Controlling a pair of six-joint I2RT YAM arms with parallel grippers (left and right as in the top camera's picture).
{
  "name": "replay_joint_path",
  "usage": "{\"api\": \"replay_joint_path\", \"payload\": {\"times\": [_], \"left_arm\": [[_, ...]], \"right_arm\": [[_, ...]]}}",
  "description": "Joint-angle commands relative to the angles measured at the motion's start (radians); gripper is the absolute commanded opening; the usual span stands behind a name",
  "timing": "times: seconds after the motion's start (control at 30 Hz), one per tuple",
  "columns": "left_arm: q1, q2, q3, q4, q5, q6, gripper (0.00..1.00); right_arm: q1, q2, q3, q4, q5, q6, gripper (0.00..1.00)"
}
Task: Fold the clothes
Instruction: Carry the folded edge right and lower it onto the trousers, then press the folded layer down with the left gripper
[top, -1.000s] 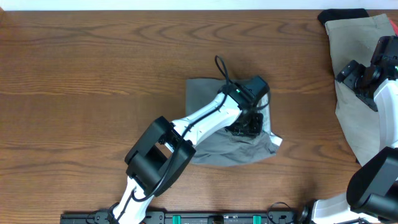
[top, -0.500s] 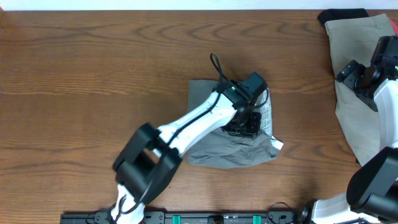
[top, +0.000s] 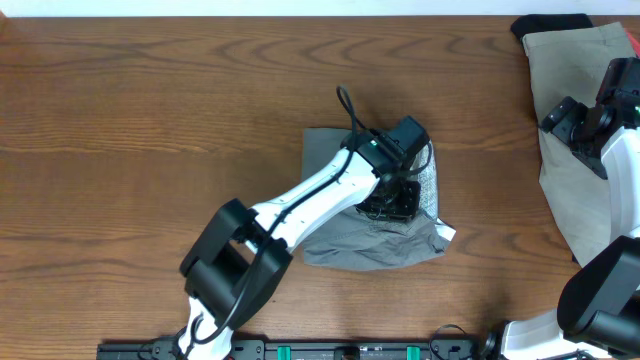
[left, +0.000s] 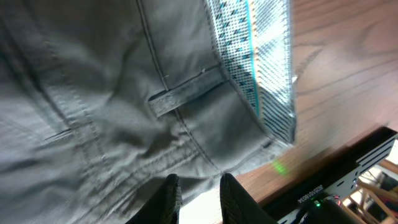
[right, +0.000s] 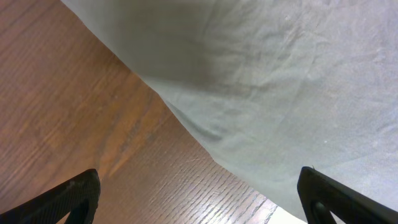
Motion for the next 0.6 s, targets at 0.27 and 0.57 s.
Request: {"api": "replay_joint_path", "payload": {"times": [0.27, 0.57], "left_arm": [[-0.034, 0.05, -0.01, 0.049, 0.115, 0.019, 0.24], [-0.054, 0.07, -0.01, 0.053, 0.122, 0.02, 0.24]], "right_arm": [[-0.005, -0.016, 0.002, 0.0, 0.014, -0.007, 0.99], [-0.005, -0.016, 0.002, 0.0, 0.014, -0.007, 0.99]]}}
